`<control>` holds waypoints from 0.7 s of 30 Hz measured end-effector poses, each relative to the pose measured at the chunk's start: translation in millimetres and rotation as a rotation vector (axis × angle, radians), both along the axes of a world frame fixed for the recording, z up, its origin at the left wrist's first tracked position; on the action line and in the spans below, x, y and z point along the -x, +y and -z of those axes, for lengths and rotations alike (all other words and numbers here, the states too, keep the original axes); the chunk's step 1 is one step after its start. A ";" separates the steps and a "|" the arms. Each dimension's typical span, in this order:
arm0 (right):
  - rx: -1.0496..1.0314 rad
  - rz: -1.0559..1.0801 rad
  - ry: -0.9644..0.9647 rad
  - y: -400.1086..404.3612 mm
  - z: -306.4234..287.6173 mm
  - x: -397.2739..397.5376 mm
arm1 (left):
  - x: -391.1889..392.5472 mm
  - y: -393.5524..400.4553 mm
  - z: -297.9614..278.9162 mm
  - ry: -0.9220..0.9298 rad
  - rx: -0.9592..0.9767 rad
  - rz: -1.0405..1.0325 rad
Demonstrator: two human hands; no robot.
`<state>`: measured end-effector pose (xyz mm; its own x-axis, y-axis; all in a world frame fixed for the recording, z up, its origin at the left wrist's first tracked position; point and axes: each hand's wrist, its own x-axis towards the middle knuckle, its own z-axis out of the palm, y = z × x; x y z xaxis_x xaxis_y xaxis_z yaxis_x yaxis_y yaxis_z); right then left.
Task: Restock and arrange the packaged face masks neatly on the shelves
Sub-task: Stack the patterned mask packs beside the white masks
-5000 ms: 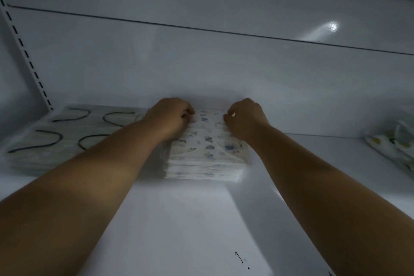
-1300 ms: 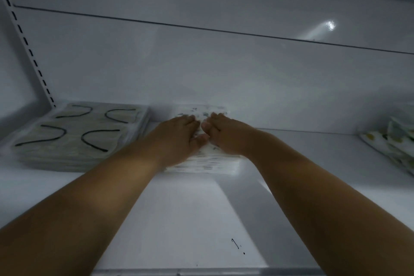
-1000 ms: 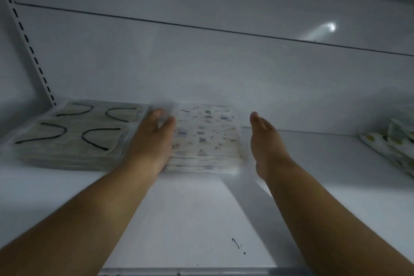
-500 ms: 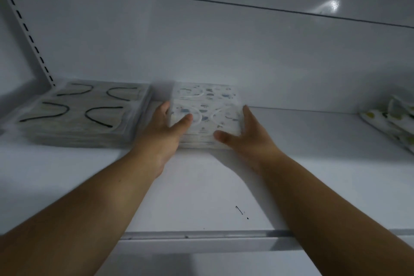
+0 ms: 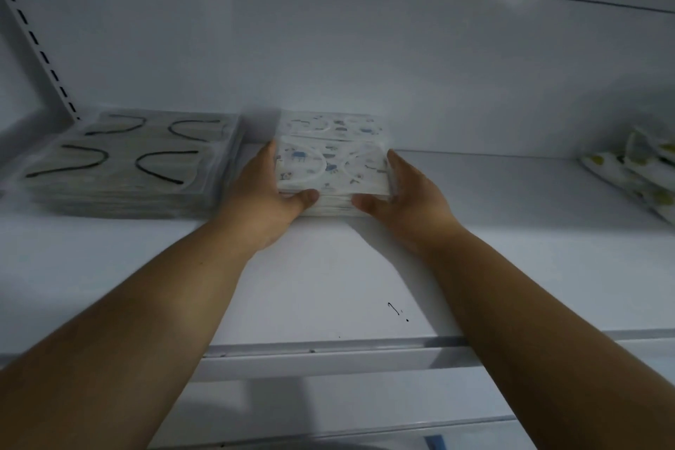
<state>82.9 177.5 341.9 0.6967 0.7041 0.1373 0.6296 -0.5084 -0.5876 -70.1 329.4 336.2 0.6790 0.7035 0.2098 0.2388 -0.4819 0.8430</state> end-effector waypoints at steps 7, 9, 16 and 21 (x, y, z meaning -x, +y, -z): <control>-0.025 0.008 0.022 -6.3 0.4 2.0 | 1.3 4.3 4.1 0.074 -0.081 -0.012; -0.021 0.016 0.024 -6.5 -1.4 1.7 | 1.6 4.7 4.2 0.085 -0.099 -0.026; 0.024 0.009 -0.023 -6.3 -2.4 3.4 | 4.5 0.0 -0.7 0.111 -0.139 -0.012; 0.038 0.019 -0.014 -8.5 -2.1 1.8 | 8.4 -1.2 -3.4 0.136 -0.169 -0.001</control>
